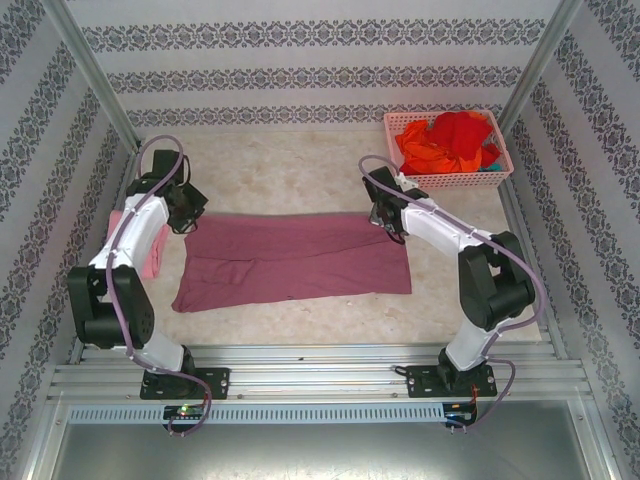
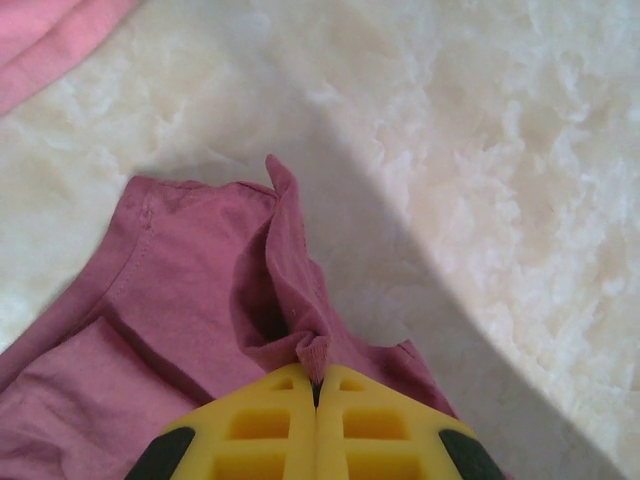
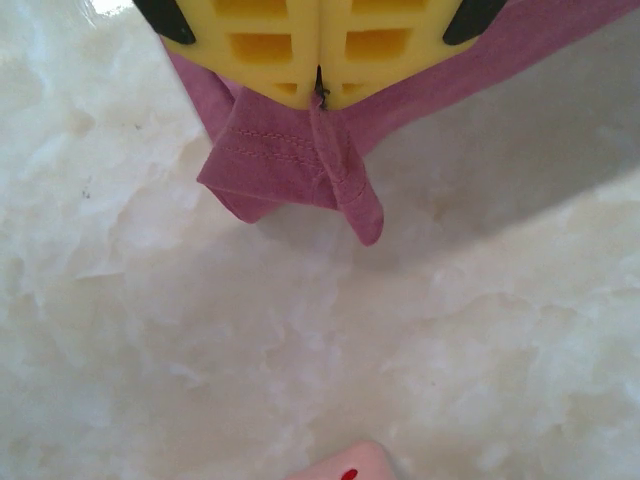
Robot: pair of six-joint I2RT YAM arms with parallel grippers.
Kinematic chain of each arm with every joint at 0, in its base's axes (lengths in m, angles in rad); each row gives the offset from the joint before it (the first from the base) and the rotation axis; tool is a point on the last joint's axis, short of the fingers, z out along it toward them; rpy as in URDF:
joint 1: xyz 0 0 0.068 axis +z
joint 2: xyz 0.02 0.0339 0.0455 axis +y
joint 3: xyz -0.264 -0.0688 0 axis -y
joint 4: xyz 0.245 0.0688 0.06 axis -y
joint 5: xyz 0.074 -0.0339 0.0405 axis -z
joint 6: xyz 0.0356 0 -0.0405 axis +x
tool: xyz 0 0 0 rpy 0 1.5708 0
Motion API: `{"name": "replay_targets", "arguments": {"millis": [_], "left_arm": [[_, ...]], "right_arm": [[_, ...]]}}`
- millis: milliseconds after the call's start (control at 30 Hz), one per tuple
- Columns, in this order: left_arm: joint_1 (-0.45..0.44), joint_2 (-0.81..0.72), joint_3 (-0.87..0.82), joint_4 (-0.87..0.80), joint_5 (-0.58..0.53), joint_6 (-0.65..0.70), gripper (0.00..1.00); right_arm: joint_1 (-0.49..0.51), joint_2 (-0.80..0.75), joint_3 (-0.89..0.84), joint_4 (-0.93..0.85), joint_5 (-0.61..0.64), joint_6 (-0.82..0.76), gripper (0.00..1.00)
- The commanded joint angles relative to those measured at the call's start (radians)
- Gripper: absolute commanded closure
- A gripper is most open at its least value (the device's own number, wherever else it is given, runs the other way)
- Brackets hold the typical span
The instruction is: Fold and stack the t-shirts
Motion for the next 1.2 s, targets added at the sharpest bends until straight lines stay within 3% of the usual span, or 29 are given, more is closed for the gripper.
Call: {"name": "replay_targets", "arguments": {"millis": [0,367,1167], "left_arm": [[0.009,-0.066,-0.040,-0.053,-0.009,0.031,1.00],[0.009,-0.213,-0.183,-0.124,-0.038,0.042,1.00],[0.012,-0.326,-0.354,-0.169,-0.096,0.031,1.00]], "right_arm": [[0.012,-0.059,-0.038,0.004,0.026,0.023,1.00],[0.017,-0.110,-0.115,0.002,0.018,0.023,1.00],[0.037,-0.103,-0.146,-0.007,-0.014,0.032,1.00]]}}
